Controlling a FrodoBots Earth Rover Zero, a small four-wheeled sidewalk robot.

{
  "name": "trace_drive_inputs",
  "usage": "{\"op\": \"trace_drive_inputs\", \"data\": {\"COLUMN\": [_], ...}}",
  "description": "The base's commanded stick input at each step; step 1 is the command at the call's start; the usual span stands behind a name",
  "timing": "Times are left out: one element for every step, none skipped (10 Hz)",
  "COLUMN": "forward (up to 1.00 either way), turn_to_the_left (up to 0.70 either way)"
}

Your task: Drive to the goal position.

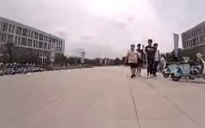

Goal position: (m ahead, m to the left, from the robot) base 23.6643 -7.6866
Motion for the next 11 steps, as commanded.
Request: {"op": "trace_drive_inputs", "data": {"forward": [0.7, 0.7, 0.7, 0.7, 0.7, 0.7, 0.7, 0.7, 0.7, 0.7, 0.7], "turn_to_the_left": [0.01, 0.01, 0.01, 0.01, 0.01, 0.01, 0.01, 0.01, 0.01, 0.01, 0.01]}}
